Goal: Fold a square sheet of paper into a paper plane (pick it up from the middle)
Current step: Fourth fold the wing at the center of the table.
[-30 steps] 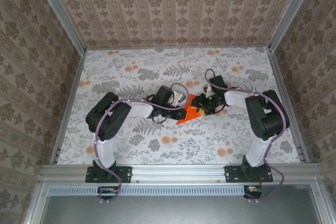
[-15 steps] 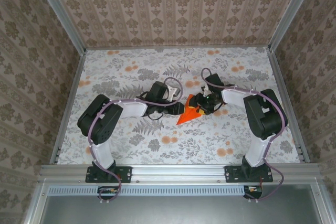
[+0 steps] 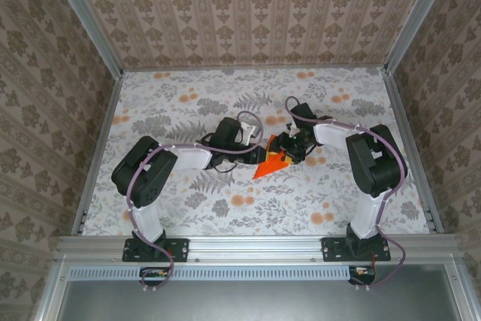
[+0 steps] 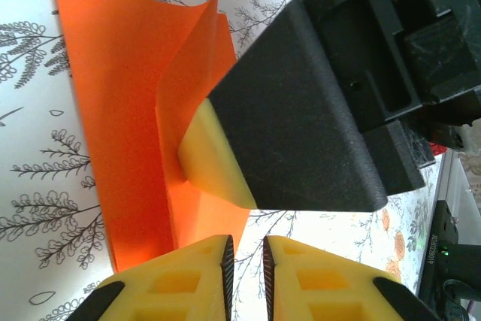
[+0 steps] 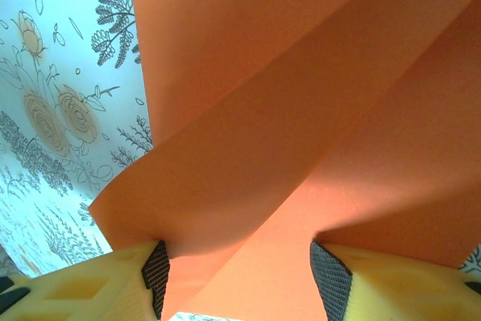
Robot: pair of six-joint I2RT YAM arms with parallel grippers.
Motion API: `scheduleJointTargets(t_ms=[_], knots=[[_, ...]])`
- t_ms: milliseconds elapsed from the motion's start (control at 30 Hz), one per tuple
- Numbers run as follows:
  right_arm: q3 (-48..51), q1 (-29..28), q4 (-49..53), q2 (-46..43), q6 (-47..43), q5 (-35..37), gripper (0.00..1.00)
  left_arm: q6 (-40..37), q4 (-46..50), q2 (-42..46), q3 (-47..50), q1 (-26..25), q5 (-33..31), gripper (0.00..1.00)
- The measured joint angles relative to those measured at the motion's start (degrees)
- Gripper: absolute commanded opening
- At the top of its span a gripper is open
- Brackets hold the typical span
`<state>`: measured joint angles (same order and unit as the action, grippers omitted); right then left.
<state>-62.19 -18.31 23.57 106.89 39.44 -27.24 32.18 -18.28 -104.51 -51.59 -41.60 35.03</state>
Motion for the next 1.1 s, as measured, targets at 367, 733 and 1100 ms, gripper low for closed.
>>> scheduleJointTargets(t_ms=[367, 733, 1100], knots=[[-1.5, 0.0, 2.2, 1.2, 1.2, 0.1, 0.6, -0.4, 2.9, -2.5, -1.5, -1.7, 0.2, 0.15], [-1.9, 0.0, 3.0, 1.8, 1.2, 0.2, 0.56, -0.7, 6.2, -3.0, -2.5, -1.7, -1.4, 0.1], [-2.4, 0.0, 4.3, 2.6, 1.2, 1.4, 0.47, -0.7, 6.3, -4.3, -3.0, -1.7, -2.0, 0.06]])
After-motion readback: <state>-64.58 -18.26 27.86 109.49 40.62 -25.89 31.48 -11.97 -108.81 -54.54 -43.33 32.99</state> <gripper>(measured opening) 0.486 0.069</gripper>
